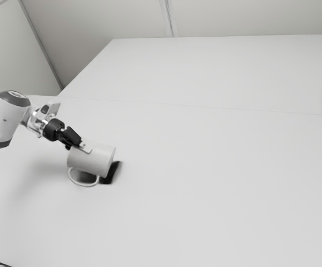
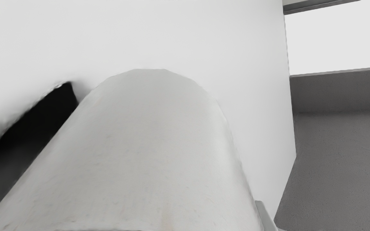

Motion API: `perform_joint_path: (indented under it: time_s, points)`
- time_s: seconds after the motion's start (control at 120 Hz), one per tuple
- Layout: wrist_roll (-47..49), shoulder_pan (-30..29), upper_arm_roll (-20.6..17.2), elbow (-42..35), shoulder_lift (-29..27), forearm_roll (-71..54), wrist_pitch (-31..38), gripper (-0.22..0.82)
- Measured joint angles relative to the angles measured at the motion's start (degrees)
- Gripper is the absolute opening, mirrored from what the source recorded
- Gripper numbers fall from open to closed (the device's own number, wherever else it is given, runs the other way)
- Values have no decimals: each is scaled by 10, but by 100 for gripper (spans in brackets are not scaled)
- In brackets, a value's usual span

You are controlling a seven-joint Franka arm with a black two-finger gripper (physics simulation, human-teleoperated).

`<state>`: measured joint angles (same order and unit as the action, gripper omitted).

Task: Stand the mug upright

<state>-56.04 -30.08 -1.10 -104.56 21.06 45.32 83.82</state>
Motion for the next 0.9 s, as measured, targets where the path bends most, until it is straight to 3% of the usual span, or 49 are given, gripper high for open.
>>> perform_joint_path:
  time_s: [0.275,0.583,0.742,0.9]
  points:
    - [20,80,7,-30,-100,-105,71,-16]
    - [62,207,7,-125,-178,-335,266,-15]
    - [78,246,7,-185,-212,-390,360,-16]
    - [93,276,7,-233,-241,-421,412,-16]
